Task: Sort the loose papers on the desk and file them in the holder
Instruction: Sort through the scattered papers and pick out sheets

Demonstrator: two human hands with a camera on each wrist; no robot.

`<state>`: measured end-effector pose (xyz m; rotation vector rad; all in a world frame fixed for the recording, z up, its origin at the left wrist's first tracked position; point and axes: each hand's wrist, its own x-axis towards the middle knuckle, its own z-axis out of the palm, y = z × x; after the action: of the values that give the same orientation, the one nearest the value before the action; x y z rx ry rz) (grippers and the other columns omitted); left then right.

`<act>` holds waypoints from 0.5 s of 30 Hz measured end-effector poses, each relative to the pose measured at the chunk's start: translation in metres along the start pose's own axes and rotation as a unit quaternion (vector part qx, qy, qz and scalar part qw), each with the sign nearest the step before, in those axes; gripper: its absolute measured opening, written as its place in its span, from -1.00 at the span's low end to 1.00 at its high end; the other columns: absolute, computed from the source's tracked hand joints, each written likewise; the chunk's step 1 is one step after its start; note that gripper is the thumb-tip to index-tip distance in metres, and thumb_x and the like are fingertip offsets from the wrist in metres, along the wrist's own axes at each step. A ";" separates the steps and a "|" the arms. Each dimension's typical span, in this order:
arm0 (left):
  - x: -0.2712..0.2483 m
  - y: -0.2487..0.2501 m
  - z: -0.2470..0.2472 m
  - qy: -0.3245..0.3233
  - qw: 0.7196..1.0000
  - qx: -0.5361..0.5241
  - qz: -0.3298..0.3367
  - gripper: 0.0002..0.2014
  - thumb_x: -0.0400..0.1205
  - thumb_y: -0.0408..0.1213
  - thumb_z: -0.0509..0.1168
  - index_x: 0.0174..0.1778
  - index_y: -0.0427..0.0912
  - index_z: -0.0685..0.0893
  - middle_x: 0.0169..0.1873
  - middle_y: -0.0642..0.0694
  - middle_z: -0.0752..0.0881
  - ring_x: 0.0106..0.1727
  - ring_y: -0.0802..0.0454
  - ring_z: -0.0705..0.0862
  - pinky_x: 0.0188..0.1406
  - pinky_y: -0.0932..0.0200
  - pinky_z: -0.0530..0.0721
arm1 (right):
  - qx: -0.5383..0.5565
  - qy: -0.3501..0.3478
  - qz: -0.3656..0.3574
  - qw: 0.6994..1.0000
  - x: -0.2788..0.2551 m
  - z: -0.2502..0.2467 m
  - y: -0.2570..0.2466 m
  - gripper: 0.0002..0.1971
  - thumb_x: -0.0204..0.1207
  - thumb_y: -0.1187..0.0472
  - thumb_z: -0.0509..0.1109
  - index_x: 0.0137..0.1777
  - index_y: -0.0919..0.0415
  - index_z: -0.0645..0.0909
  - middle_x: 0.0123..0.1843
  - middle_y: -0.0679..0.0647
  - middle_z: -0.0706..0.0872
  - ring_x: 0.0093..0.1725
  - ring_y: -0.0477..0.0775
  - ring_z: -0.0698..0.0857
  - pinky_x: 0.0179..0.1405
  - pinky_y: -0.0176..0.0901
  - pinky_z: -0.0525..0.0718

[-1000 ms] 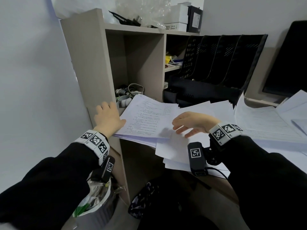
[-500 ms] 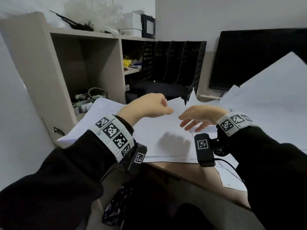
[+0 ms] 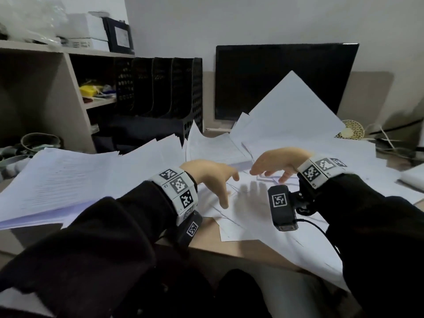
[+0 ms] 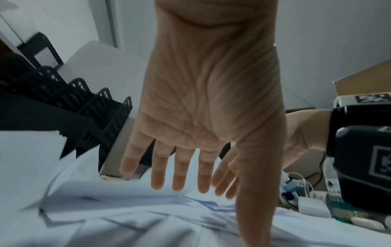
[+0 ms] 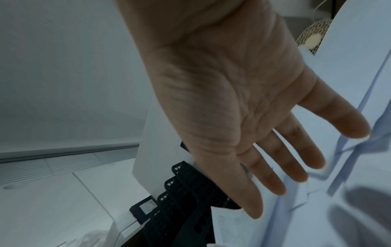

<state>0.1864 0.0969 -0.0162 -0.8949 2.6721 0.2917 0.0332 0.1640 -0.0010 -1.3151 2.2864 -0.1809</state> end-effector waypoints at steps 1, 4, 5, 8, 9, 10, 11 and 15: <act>0.006 0.005 -0.001 -0.005 1.000 0.003 0.002 -0.17 0.44 -0.11 0.54 0.58 0.03 0.27 0.52 0.00 0.39 0.44 -0.05 0.46 0.19 0.17 0.45 | -0.026 0.010 0.006 1.000 -0.002 -0.003 0.008 -0.54 0.65 0.07 0.30 0.50 0.22 0.46 0.48 0.09 0.53 0.41 0.09 0.53 0.25 -0.01 0.63; 0.023 0.016 -0.006 -0.012 1.000 0.016 0.002 -0.18 0.43 -0.03 0.53 0.57 0.05 0.29 0.54 0.00 0.38 0.47 -0.06 0.45 0.39 0.04 0.45 | -0.106 0.026 0.029 0.994 -0.002 -0.011 0.029 -0.50 0.64 0.04 0.29 0.53 0.21 0.42 0.51 0.12 0.50 0.47 0.14 0.48 0.25 -0.14 0.52; 0.029 0.019 -0.008 -0.014 1.000 0.021 -0.001 -0.19 0.43 0.00 0.52 0.57 0.06 0.30 0.55 0.01 0.37 0.48 -0.06 0.44 0.44 -0.01 0.44 | -0.113 0.024 0.039 0.993 0.003 -0.012 0.036 -0.45 0.61 0.03 0.33 0.55 0.22 0.39 0.52 0.14 0.49 0.48 0.16 0.47 0.35 -0.09 0.47; 0.044 0.026 -0.013 -0.011 0.999 0.033 -0.008 -0.22 0.45 0.10 0.47 0.57 0.06 0.32 0.54 0.03 0.40 0.49 -0.06 0.45 0.48 -0.08 0.42 | -0.096 0.017 0.061 0.993 0.024 -0.013 0.054 -0.24 0.46 0.04 0.48 0.60 0.19 0.24 0.54 0.16 0.44 0.48 0.20 0.46 0.47 0.04 0.43; 0.049 0.028 -0.014 -0.010 0.999 0.031 -0.010 -0.23 0.47 0.12 0.45 0.57 0.05 0.32 0.54 0.02 0.41 0.49 -0.06 0.45 0.48 -0.08 0.41 | -0.096 0.016 0.066 0.993 0.029 -0.012 0.057 -0.18 0.42 0.05 0.52 0.61 0.18 0.20 0.54 0.16 0.44 0.48 0.21 0.46 0.46 0.07 0.45; 0.053 0.029 -0.016 -0.009 1.000 0.025 -0.011 -0.24 0.49 0.13 0.43 0.57 0.02 0.32 0.53 0.01 0.42 0.48 -0.06 0.46 0.48 -0.08 0.41 | -0.104 0.020 0.070 0.992 0.034 -0.010 0.060 -0.13 0.39 0.05 0.55 0.61 0.18 0.16 0.53 0.15 0.45 0.47 0.21 0.47 0.45 0.09 0.47; 0.057 0.030 -0.017 -0.007 1.000 0.015 -0.011 -0.25 0.51 0.13 0.41 0.58 -0.01 0.33 0.53 -0.01 0.43 0.47 -0.07 0.47 0.48 -0.07 0.41 | -0.123 0.030 0.074 0.989 0.039 -0.007 0.063 -0.10 0.37 0.02 0.56 0.62 0.16 0.15 0.52 0.14 0.47 0.46 0.22 0.49 0.42 0.09 0.49; 0.068 0.027 -0.022 -0.004 0.999 -0.053 -0.007 -0.29 0.55 0.10 0.38 0.58 -0.06 0.32 0.53 -0.05 0.43 0.47 -0.11 0.47 0.45 -0.12 0.46 | -0.132 0.074 0.074 0.986 0.057 0.007 0.073 -0.20 0.38 -0.08 0.47 0.56 0.16 0.25 0.45 0.11 0.52 0.43 0.21 0.52 0.34 0.05 0.53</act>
<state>0.1136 0.0750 -0.0169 -0.9407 2.6627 0.4375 -0.0435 0.1556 -0.0524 -1.2863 2.5935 0.0805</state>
